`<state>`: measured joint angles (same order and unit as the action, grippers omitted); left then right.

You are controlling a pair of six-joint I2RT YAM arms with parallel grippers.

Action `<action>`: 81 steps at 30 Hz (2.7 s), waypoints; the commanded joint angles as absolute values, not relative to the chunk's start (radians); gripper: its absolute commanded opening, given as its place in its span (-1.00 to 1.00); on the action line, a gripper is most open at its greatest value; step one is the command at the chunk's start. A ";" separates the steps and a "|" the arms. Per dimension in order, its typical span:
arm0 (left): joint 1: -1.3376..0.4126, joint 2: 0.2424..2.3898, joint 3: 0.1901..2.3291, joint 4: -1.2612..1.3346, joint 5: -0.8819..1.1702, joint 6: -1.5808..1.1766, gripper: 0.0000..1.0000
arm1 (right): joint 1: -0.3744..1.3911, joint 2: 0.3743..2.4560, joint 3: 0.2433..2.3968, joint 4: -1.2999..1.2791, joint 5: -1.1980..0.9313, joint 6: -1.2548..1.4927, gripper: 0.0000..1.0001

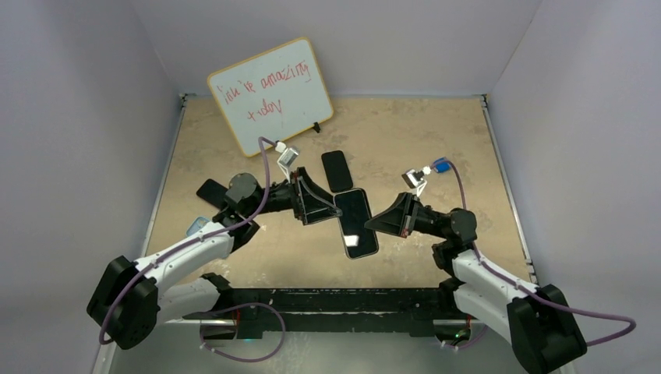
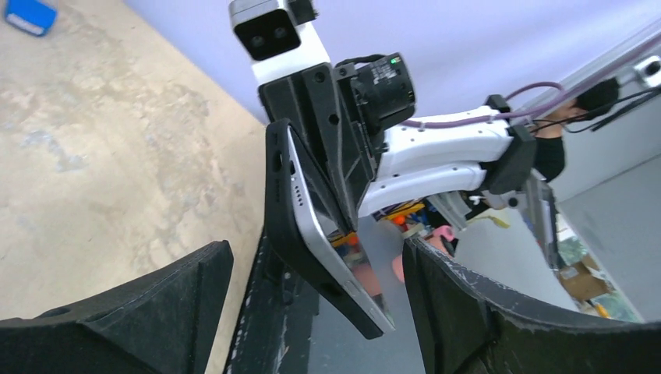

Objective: Put the phone into the phone case

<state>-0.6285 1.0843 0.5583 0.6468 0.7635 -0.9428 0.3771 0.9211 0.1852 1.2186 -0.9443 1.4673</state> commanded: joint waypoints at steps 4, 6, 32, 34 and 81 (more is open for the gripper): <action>-0.627 1.166 0.541 0.989 0.804 -1.083 0.40 | 0.387 1.055 0.186 1.721 -0.943 1.731 -1.00; -0.627 1.179 0.534 0.989 0.782 -1.085 0.09 | 0.387 1.107 0.183 1.759 -0.949 1.738 -1.00; -0.625 1.091 0.545 0.700 0.644 -1.138 0.35 | 0.445 1.274 0.262 1.815 -0.851 1.705 -1.00; -0.624 1.092 0.517 0.770 0.633 -1.178 0.34 | 0.448 1.308 0.253 1.889 -0.846 1.749 -1.00; -0.616 1.045 0.622 0.216 0.708 -0.845 -1.00 | 0.497 1.156 0.477 1.200 -0.668 1.348 -0.21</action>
<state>-0.6151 1.0386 0.5808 0.3756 0.6979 -1.0210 0.4980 1.2182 0.3950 1.2201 -0.7155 1.4147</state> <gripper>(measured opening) 0.129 0.325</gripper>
